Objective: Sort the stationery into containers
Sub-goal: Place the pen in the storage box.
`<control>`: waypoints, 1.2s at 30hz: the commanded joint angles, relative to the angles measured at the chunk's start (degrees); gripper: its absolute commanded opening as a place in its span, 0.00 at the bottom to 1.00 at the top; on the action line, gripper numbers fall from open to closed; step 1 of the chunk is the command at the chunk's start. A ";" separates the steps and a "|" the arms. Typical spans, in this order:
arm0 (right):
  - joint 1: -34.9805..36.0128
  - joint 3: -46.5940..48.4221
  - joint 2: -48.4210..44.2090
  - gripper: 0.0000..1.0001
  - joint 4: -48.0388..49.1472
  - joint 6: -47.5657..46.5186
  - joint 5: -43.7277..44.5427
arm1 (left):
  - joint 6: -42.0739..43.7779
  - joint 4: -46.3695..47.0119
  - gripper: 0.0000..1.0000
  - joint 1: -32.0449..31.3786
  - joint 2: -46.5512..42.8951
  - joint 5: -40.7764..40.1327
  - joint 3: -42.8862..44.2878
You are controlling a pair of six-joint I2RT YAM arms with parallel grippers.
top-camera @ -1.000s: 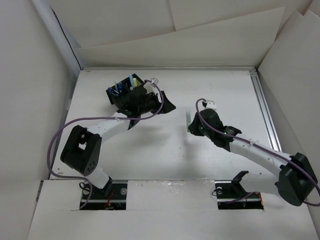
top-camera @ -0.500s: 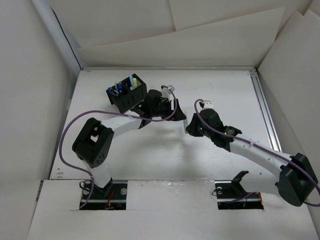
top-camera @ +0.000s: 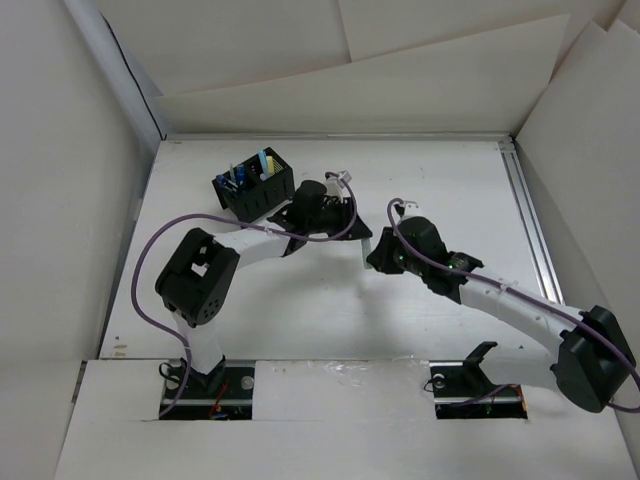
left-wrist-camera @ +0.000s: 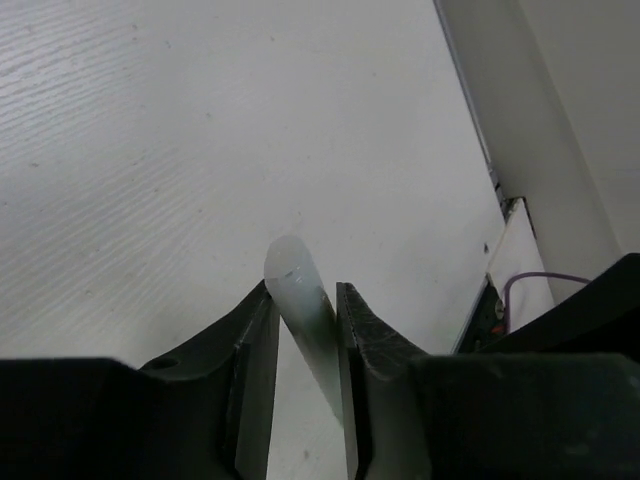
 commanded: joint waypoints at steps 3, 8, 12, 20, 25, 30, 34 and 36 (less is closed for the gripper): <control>0.83 -0.05 -0.57 0.00 4.49 -0.89 -1.48 | -2.77 5.44 0.03 0.08 0.43 1.66 1.79; 0.83 -1.89 -3.46 0.10 4.49 -1.41 -0.69 | -3.30 3.87 0.00 0.08 -1.24 -2.72 2.92; 0.83 -3.12 -7.68 0.43 3.70 -2.12 0.62 | -3.30 1.93 0.00 1.39 -3.27 -7.12 5.81; 0.13 -5.59 -12.44 0.50 3.70 -0.45 1.76 | -3.30 -7.82 0.00 9.82 -3.79 -23.87 20.14; 0.65 -6.72 -11.82 0.50 3.70 0.61 5.63 | -2.08 -13.09 0.00 15.80 -3.79 -35.41 27.09; 0.66 -9.80 -14.90 0.50 6.85 1.66 7.04 | 3.90 -16.88 0.00 20.63 -1.69 -50.17 32.02; 1.19 -11.57 -16.39 0.50 8.96 2.19 8.97 | 5.57 -17.41 0.00 23.63 0.51 -52.29 32.02; 1.19 -12.79 -16.39 0.50 9.67 2.19 8.98 | 6.88 -16.79 0.00 24.34 1.74 -53.35 32.02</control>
